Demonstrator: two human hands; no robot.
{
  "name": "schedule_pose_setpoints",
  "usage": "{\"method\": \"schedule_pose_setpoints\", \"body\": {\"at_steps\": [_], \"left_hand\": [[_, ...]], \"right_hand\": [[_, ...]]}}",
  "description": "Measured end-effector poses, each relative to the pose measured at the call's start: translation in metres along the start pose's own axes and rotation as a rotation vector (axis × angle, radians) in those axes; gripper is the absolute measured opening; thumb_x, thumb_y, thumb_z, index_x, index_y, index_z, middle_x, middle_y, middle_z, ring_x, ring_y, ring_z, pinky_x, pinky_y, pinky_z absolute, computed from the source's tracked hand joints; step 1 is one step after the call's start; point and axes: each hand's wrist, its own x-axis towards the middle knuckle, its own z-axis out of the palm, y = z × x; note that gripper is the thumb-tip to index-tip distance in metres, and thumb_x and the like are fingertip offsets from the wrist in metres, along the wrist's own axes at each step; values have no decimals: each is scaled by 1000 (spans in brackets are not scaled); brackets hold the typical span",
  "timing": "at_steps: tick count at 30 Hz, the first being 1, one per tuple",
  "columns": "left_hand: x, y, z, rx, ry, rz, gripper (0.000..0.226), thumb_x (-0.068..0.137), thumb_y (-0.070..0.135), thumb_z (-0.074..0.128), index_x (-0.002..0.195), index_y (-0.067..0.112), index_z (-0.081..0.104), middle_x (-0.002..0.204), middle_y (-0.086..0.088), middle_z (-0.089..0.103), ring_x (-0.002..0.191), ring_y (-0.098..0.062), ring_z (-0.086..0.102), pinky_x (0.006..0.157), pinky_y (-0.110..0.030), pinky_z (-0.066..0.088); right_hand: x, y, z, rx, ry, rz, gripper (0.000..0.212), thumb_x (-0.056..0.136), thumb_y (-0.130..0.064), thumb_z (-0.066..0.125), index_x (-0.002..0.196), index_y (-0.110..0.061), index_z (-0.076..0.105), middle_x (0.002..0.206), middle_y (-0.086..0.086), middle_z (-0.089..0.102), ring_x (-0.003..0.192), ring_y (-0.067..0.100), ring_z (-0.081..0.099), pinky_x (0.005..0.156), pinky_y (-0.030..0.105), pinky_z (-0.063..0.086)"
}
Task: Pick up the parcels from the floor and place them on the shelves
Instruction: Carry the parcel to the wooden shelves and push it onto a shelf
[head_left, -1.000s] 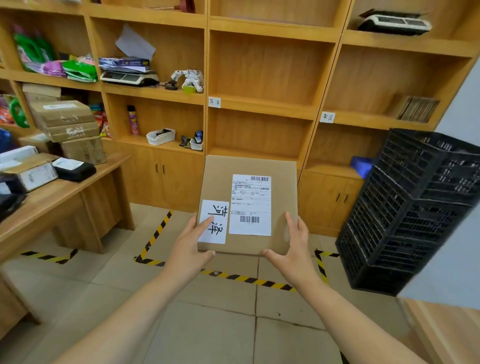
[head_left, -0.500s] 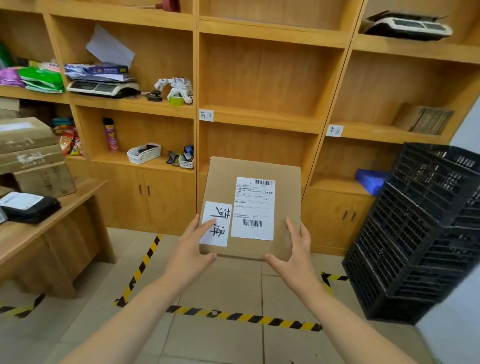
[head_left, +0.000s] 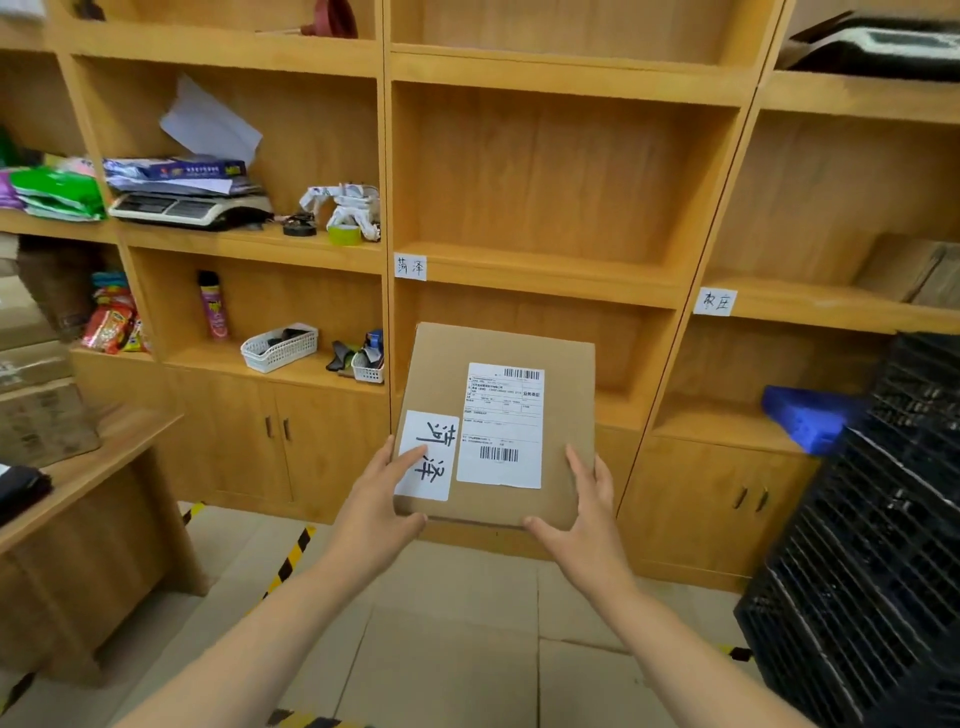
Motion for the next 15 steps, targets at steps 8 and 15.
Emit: {"method": "schedule_pose_setpoints", "body": {"at_steps": [8,15], "left_hand": [[100,-13,21,-3,72,-25,75,73,7,71,134,38,39,155,6,16,140,-12,21,103,-28,33],[185,-51,19,7,88,-63,75,72,10,72,132,42,40,155,8,17,138,-14,26,100,-32,42]], "right_hand": [[124,19,15,-15,-74,-62,94,69,-27,78,143,-39,21,155,-9,4,141,11,17,115,32,23],[208,28,60,-13,-93,-63,91,71,-23,77,143,-35,23,154,-8,5,136,5,18,110,24,20]]}}
